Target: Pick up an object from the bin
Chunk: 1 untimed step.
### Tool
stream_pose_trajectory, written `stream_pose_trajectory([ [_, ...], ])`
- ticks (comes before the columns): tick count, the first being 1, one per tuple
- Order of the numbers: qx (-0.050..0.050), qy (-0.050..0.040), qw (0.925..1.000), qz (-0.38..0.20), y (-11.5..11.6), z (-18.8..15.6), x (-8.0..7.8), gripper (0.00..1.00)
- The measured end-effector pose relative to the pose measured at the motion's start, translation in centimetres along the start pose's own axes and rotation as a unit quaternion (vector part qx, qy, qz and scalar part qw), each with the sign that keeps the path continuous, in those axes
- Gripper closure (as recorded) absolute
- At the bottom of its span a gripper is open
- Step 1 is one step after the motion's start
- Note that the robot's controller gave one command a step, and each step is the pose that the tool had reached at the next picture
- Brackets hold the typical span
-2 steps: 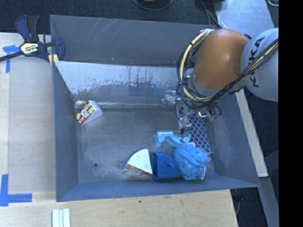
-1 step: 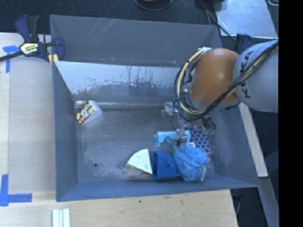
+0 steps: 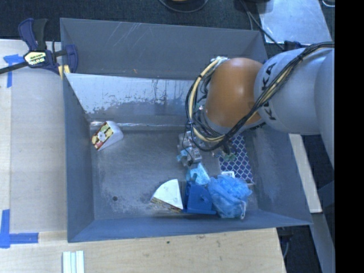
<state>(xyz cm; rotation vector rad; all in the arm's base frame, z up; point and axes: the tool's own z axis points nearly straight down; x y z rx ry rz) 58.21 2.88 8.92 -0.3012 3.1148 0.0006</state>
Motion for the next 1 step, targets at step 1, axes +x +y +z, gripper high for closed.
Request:
stream_pose_trajectory([
  [1,0.0,0.0,1.0,0.0,0.0,0.0,0.0,1.0],
])
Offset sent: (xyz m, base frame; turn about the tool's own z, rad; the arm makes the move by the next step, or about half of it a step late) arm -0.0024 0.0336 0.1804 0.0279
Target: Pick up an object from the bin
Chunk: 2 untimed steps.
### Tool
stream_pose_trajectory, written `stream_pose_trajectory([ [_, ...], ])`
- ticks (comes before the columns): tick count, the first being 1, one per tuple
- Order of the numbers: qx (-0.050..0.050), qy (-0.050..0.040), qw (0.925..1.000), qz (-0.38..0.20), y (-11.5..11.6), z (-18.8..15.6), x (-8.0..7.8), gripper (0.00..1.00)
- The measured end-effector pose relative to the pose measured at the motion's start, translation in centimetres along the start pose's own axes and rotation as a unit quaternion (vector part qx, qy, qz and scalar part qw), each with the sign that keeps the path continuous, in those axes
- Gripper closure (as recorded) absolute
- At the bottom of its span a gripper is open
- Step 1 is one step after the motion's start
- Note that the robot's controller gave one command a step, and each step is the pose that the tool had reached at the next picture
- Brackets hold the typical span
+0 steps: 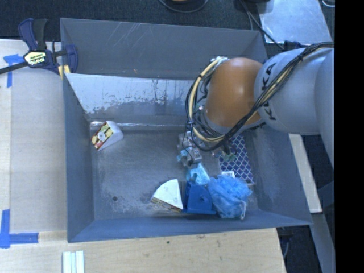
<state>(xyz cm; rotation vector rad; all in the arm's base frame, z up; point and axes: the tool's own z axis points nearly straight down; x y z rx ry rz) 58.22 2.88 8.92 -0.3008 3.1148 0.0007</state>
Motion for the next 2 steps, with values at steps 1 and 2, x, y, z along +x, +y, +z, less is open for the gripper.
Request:
stream_pose_trajectory([
  [1,0.0,0.0012,1.0,0.008,2.0,-11.0,-0.3,1.0],
  [2,0.0,-0.0012,1.0,0.008,0.7,-23.9,-3.0,1.0],
])
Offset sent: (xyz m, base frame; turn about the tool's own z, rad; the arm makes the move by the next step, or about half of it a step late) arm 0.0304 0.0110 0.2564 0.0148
